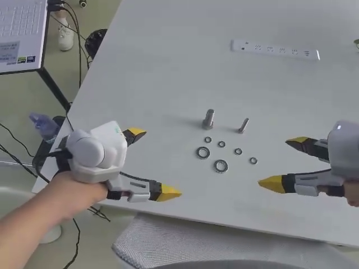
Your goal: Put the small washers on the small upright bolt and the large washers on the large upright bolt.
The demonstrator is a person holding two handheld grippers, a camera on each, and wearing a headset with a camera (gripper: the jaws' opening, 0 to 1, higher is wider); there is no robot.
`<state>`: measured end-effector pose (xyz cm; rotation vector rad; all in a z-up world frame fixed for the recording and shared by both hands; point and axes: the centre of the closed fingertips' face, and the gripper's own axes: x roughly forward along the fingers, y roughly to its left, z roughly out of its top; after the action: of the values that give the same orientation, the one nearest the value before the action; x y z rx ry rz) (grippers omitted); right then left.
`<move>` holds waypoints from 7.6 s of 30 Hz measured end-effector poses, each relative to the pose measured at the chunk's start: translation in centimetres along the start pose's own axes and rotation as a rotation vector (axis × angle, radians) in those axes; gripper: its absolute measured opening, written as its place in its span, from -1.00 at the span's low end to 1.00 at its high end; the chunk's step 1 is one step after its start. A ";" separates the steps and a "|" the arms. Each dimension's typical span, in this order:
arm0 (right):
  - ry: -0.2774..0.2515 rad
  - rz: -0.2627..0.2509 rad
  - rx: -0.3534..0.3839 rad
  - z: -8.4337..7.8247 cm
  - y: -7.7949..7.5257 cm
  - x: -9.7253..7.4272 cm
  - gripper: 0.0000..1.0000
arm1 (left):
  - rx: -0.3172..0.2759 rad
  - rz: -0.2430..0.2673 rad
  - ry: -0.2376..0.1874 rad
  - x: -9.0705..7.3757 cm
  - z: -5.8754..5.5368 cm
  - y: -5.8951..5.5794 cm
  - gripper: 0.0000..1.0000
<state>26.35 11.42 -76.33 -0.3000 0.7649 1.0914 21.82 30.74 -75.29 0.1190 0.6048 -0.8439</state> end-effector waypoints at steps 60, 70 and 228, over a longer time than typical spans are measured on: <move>0.319 0.052 -0.223 0.3 1.4 8.5 0.17 | 0.025 -0.051 0.001 -0.3 -1.3 1.5 0.86; 0.390 0.058 -0.299 -1.3 1.8 10.0 0.07 | 0.027 -0.048 0.004 -0.5 -1.5 1.5 0.86; 0.572 0.082 -0.353 4.9 -1.8 8.8 -0.57 | 0.008 0.014 0.011 -0.7 -1.2 0.7 0.71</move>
<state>32.09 19.47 -79.17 -0.9138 1.0934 1.2330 21.43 32.06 -76.01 0.1354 0.6105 -0.8326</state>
